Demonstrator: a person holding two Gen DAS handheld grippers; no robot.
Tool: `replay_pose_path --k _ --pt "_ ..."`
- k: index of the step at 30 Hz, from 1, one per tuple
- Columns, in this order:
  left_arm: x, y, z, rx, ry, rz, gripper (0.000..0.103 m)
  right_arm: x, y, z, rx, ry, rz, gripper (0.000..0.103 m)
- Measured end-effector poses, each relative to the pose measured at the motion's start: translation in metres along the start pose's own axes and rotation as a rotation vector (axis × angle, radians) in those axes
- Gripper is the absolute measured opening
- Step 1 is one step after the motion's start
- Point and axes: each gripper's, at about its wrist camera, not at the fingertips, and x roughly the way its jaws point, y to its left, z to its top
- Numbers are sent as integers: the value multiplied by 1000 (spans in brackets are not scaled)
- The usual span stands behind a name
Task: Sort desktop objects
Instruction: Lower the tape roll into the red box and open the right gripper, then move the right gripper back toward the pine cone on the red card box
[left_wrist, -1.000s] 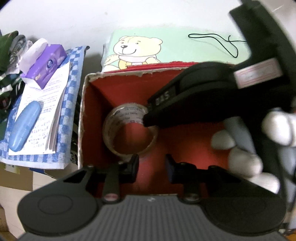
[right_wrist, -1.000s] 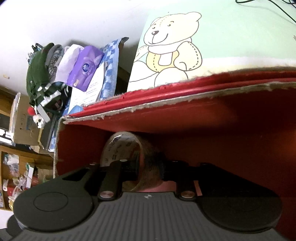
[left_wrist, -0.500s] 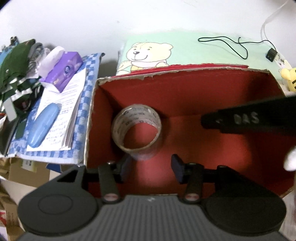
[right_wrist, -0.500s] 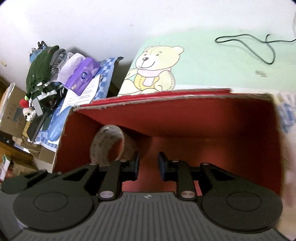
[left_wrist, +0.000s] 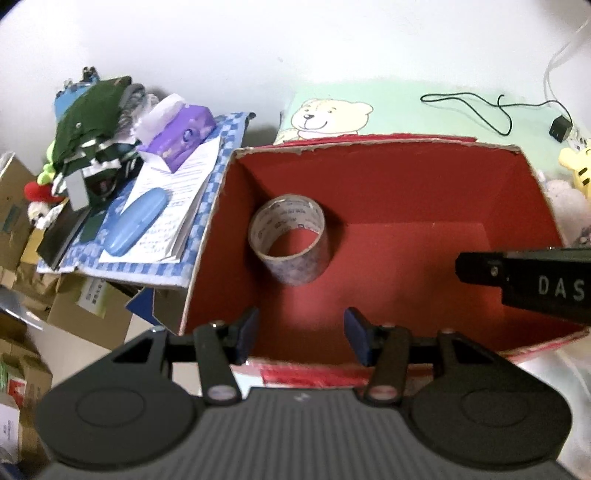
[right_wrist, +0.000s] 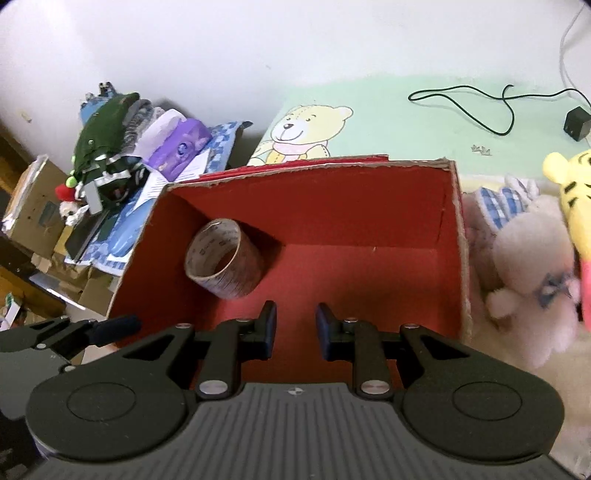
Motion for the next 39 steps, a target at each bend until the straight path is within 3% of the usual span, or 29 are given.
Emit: replay_pose_path --k 17,26,39 --pt "-52 -35 -39 -52 -23 24 56 -60 -9 -45 -39 -51 76 27" --pt "-56 -49 -57 -49 -2 26 56 -73 -14 -68 -15 -48 91 29" --pt "-44 -58 -76 -38 54 12 56 -62 -28 -96 49 8 97 33"
